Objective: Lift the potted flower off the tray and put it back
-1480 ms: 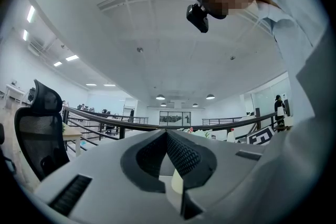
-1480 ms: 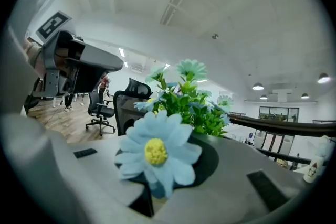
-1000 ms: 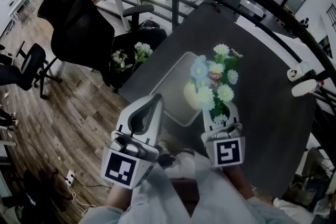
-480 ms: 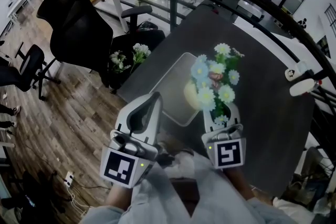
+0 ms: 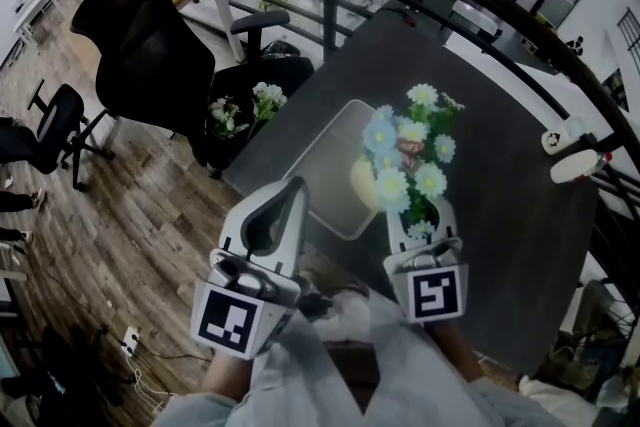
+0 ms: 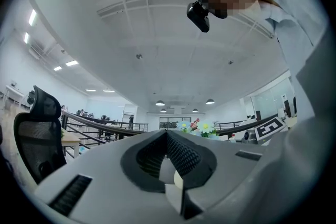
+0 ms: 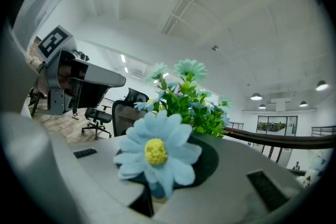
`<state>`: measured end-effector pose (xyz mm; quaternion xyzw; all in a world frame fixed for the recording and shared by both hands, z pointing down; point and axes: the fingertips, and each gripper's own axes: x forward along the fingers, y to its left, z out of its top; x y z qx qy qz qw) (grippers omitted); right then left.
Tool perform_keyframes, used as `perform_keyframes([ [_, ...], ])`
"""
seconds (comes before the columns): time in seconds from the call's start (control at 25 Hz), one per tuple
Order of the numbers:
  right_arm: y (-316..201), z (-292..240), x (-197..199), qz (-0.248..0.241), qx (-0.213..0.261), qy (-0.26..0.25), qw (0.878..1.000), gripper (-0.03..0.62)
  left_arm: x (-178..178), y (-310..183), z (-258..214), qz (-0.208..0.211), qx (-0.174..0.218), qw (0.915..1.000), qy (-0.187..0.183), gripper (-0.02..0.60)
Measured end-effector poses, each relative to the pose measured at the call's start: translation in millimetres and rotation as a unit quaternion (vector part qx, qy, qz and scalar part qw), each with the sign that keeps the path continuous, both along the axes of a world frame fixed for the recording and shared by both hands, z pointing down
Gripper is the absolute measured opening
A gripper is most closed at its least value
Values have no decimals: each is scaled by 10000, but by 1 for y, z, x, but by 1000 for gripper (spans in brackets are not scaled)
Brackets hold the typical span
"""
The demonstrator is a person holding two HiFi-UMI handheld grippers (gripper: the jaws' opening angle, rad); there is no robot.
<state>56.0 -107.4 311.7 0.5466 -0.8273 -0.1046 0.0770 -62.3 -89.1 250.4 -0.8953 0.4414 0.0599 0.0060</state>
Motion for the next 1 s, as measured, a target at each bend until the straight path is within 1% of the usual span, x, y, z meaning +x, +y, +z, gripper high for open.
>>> perform_keyframes([
  [0.32,4,2,4,-14,-71,46,10000,49,1,3,-5,-63,39,9999,79,0],
  [0.68,2,14,4,-90,-215,55,9997,49,-2,6,0,-207,-85,9997,30,0],
  [0.88,-1,24,2,-194,-204,179,9994,49,-5,9,5,-343,-162,9993,12,0],
  [1.0,-3,36,3,-233,-300,221,9990,49,-6,11,9,-439,-198,9988,-32,-1],
])
